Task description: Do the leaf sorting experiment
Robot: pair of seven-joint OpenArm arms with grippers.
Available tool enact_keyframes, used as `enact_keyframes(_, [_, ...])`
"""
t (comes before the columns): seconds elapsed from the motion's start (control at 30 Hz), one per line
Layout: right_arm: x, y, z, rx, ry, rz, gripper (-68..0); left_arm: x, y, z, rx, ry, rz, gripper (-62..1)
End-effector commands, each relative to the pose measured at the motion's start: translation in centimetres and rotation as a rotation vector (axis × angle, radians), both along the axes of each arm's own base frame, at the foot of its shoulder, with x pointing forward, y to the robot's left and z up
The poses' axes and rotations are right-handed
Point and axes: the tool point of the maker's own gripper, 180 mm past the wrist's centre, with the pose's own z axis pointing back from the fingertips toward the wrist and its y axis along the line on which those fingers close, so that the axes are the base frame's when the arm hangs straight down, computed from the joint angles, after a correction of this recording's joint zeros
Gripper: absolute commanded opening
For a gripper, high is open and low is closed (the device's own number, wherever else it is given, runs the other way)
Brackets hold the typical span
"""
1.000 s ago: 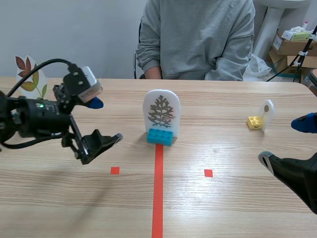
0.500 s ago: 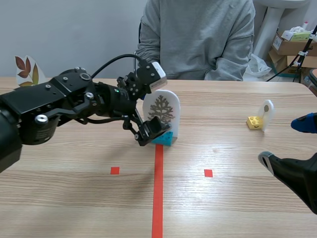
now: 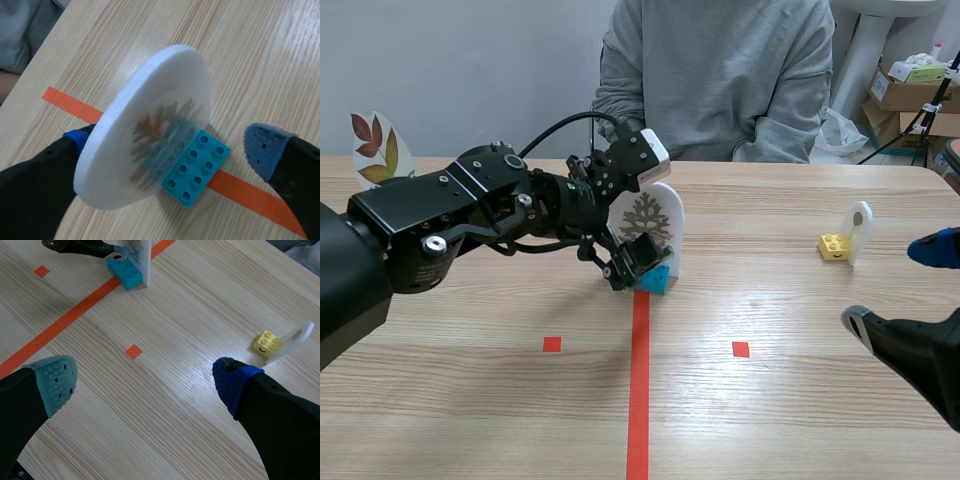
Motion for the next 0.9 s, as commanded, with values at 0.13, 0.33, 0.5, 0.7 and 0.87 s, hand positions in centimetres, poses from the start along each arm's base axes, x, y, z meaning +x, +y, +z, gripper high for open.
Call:
enact_keyframes(0.13, [0.45,-0.07,0.67,0.001,-0.025,0.006,-12.6,0.53,-0.51,1.42,-0.037,-0.029,-0.003,-28.7])
enact_keyframes(0.33, [0.45,-0.07,0.67,0.001,-0.025,0.006,-12.6,0.52,-0.68,1.66,-0.054,-0.032,-0.005,-42.5])
enact_keyframes(0.5, [0.45,-0.07,0.67,0.001,-0.025,0.006,-12.6,0.52,-0.69,1.68,-0.055,-0.032,-0.005,-50.1])
enact_keyframes(0.7, [0.45,-0.07,0.67,0.001,-0.025,0.006,-12.6,0.52,-0.70,1.68,-0.055,-0.032,-0.005,-55.4])
enact_keyframes(0.87, [0.45,-0.07,0.67,0.001,-0.025,0.006,-12.6,0.52,-0.73,1.72,-0.056,-0.033,-0.006,-55.4])
